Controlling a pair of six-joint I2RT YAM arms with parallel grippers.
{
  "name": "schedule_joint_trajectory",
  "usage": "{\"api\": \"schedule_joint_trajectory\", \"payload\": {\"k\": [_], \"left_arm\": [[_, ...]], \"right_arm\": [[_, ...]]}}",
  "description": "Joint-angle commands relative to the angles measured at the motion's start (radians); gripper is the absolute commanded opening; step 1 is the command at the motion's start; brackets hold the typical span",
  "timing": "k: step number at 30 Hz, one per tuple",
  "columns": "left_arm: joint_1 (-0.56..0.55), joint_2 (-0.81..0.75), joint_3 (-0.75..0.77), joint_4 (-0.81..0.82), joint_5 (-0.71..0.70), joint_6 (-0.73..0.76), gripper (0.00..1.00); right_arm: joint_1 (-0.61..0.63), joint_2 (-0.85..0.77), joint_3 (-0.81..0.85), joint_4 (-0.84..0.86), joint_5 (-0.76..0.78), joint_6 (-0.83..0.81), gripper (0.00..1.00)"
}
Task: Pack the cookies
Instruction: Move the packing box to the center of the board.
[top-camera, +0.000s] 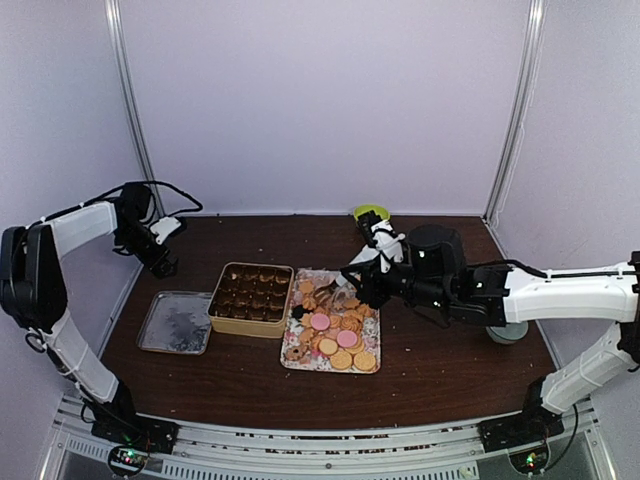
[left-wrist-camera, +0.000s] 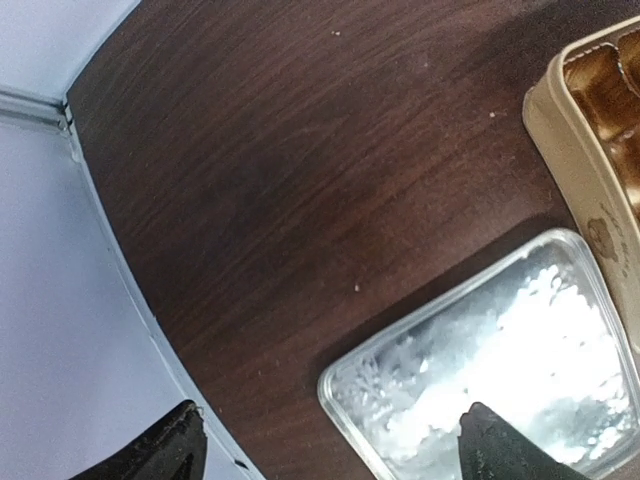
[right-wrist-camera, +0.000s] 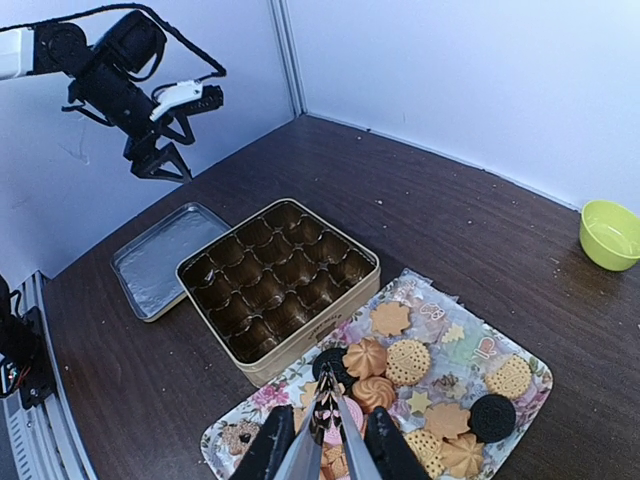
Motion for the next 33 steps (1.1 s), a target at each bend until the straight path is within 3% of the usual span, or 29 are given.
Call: {"api": "schedule_joint_trajectory", "payload": {"k": [1,13,23,33], "left_arm": [[-0.055,0.083,0.053,0.147,-0.046,0.033,0.89],[-0.223,0.165,-0.045,0.259,-0.039,0.007,0.87],[-0.283,0.182,-0.053,0.24,-0.022,-0.007,0.86],[-0.478,0.165,-0.054,0.171,0.048,-0.047,0.85]], "right_arm": [[0.006,-0.072,-0.001,0.013,0.06,0.011,0.2],[0.006,-0.132,-0.034,-0.034,0.098,0.03,0.2],[0.007,-0.163,-0.05,-0.047,0.101,0.026,0.2],[0.006,-0.19,-0.113,-0.053,0.11,0.036,0.2]]}}
